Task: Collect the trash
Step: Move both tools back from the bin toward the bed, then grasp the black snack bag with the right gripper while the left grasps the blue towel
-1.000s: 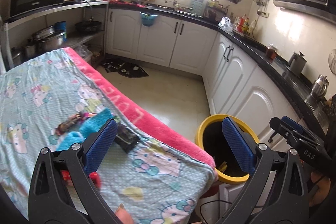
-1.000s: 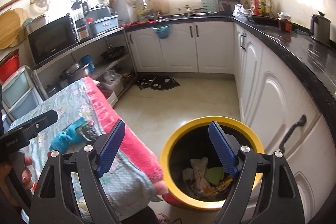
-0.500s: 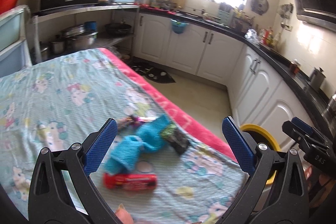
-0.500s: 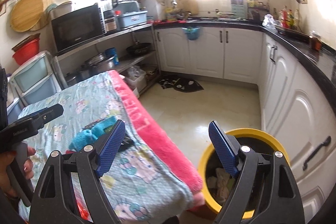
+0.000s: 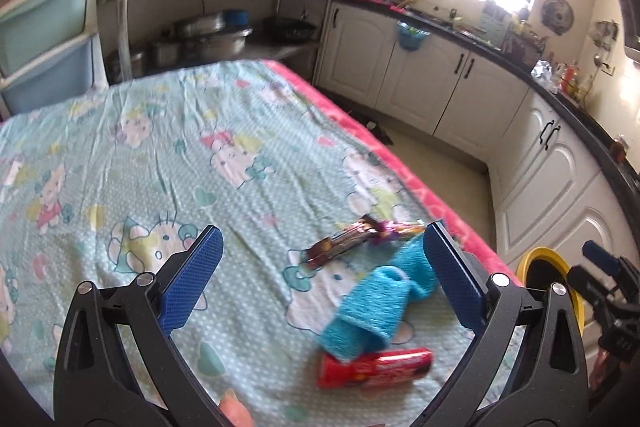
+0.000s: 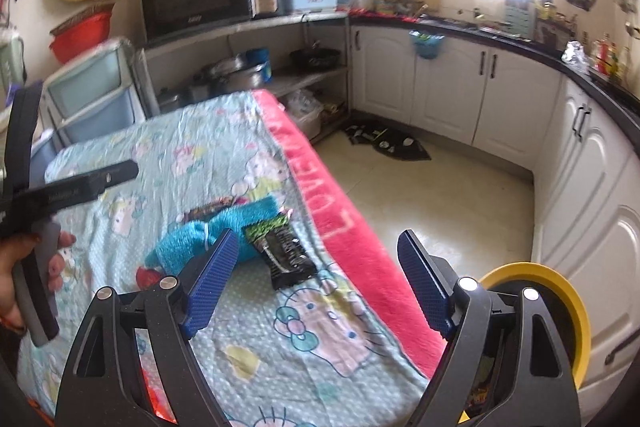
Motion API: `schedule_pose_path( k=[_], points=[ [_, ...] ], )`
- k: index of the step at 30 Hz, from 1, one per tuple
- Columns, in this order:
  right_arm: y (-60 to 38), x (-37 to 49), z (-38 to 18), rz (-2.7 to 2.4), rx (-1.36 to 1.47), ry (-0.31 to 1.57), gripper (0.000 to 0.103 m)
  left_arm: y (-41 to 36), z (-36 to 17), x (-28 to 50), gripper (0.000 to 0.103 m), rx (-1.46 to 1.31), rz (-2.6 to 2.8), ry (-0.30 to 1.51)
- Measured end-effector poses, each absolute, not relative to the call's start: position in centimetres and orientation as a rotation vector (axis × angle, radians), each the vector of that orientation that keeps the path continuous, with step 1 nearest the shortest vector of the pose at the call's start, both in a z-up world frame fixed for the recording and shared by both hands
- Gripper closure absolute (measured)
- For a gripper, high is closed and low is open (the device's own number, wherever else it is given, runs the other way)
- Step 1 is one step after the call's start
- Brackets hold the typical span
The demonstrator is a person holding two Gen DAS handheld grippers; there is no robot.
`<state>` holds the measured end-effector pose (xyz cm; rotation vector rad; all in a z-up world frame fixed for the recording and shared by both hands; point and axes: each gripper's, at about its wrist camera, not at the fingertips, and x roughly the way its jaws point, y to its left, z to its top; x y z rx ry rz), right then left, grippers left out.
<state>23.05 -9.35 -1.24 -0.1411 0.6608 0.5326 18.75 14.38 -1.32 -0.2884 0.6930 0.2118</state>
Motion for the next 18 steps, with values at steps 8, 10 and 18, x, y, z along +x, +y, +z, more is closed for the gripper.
schedule_pose_path(
  k=[8, 10, 18],
  points=[
    [-6.3, 25.8, -5.8, 0.581, -0.229, 0.758, 0.024, 14.7, -4.5, 19.9, 0.011, -0.364, 0.091, 0.793],
    [-5.7, 26.7, -7.0, 0.601, -0.241, 0.791, 0.024, 14.3, -5.3, 19.9, 0.011, -0.364, 0.055, 0.815],
    [-3.8, 28.5, -10.1, 0.647, -0.286, 0.869, 0.039, 12.9, -8.0, 20.3, 0.019, -0.413, -0.069, 0.893]
  ],
)
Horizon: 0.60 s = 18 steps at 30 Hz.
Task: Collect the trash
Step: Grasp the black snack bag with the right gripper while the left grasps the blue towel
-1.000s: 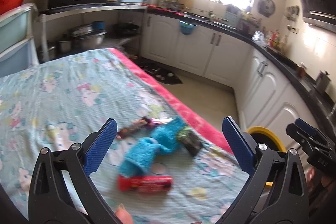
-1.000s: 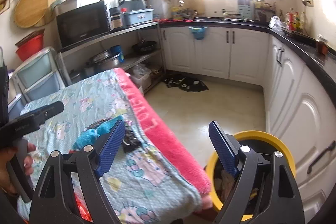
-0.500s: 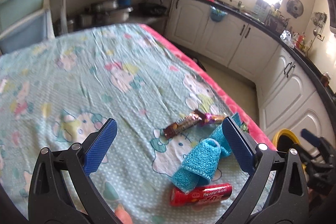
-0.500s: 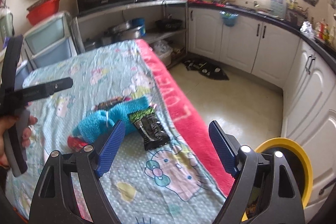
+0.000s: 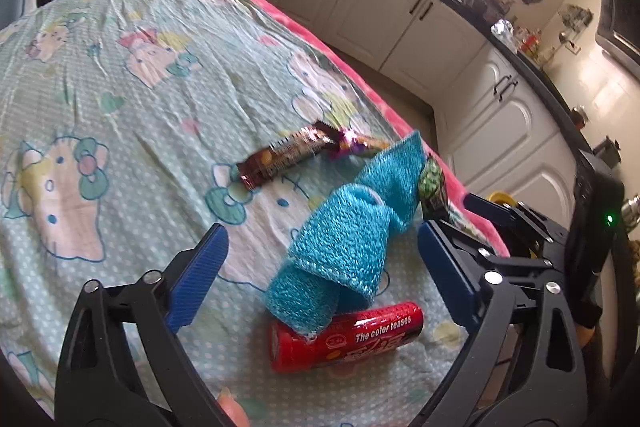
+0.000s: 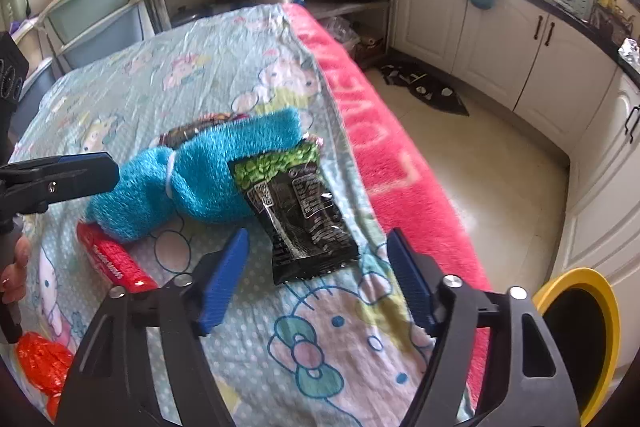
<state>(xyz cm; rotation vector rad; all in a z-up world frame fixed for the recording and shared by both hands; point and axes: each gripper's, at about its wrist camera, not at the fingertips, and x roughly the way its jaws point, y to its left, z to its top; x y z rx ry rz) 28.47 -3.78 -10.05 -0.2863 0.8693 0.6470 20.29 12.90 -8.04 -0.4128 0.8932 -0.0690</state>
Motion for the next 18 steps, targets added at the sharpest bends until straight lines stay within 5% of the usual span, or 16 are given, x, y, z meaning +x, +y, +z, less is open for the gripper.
schedule_pose_path(
  k=[4, 12, 18],
  points=[
    [-3.3, 28.8, -11.1, 0.669, -0.286, 0.901, 0.055, 12.3, -8.6, 20.8, 0.030, -0.392, -0.088, 0.921],
    [-3.7, 28.4, -11.0, 0.690, -0.249, 0.896, 0.068, 11.4, -9.5, 20.9, 0.081, -0.345, -0.081, 0.964],
    [-4.5, 27.4, -10.7, 0.712, -0.236, 0.893, 0.069, 11.4, -8.9, 20.4, 0.093, -0.340, -0.095, 0.946]
  ],
)
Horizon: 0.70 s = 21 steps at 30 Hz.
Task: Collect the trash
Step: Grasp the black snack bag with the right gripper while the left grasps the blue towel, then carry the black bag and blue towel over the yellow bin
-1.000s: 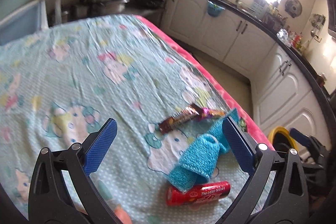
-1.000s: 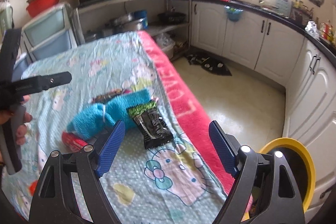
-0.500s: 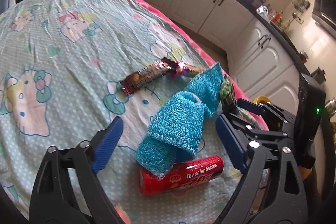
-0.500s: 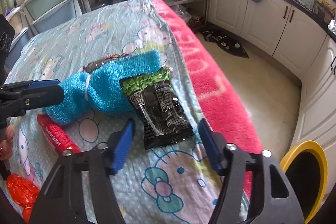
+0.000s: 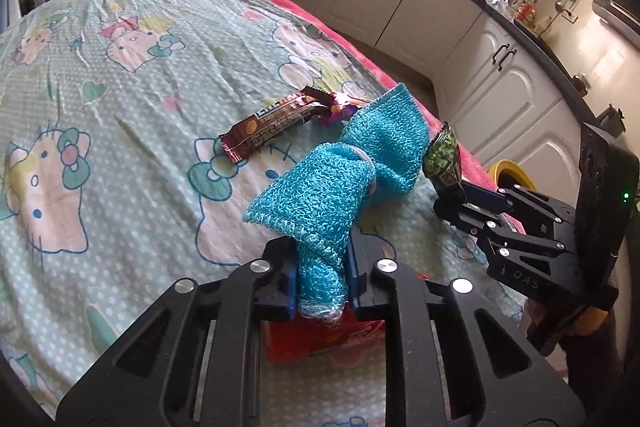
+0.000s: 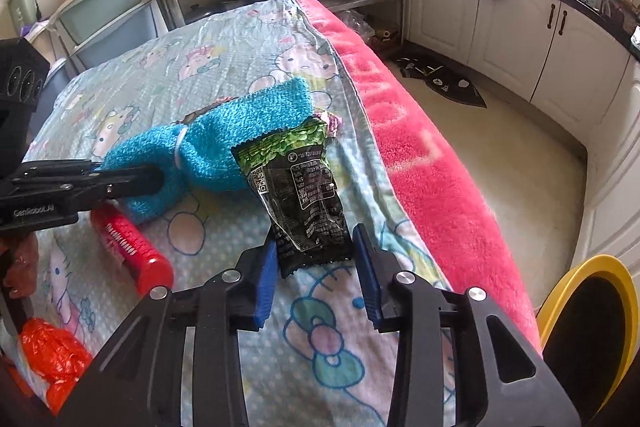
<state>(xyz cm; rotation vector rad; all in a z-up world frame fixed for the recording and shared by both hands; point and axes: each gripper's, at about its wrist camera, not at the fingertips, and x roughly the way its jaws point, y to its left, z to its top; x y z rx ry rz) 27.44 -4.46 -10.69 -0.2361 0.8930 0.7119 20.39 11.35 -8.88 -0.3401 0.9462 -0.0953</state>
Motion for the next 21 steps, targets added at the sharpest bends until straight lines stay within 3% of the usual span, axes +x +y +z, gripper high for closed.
schedule_pose_path(
  k=[21],
  points=[
    [-9.4, 23.8, -7.3, 0.675, -0.153, 0.832, 0.069, 6.2, -5.1, 18.5, 0.094, -0.208, -0.159, 0.878]
  ],
)
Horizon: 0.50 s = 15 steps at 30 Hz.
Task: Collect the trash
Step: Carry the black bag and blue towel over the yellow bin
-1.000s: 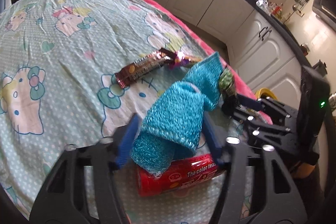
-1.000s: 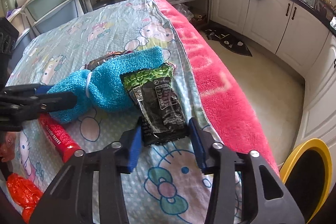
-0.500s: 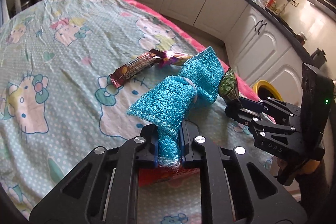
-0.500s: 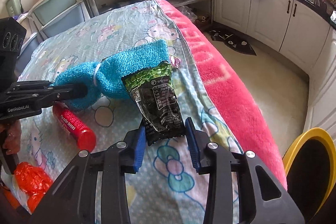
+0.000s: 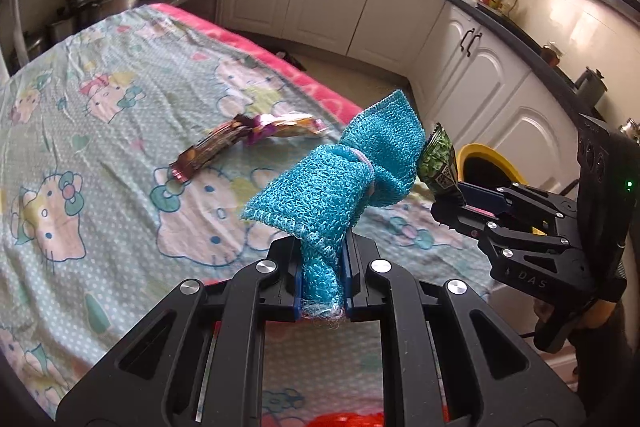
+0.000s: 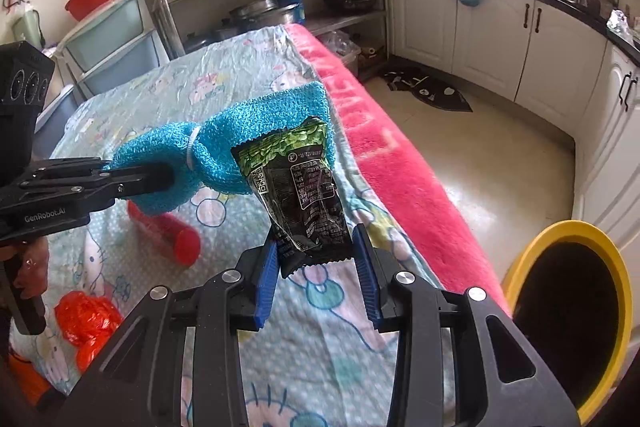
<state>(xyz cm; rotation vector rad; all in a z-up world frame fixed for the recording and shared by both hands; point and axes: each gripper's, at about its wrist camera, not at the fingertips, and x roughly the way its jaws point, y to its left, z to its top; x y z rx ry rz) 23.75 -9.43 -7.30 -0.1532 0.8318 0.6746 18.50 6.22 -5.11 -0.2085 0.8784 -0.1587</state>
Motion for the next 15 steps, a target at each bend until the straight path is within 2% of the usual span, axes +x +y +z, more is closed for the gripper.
schedule_pose_path(
  k=[15],
  points=[
    [-14.6, 21.4, -3.8, 0.611, -0.111, 0.751, 0.069, 0.5, -1.7, 17.7, 0.094, -0.149, -0.233, 0.800]
  ],
)
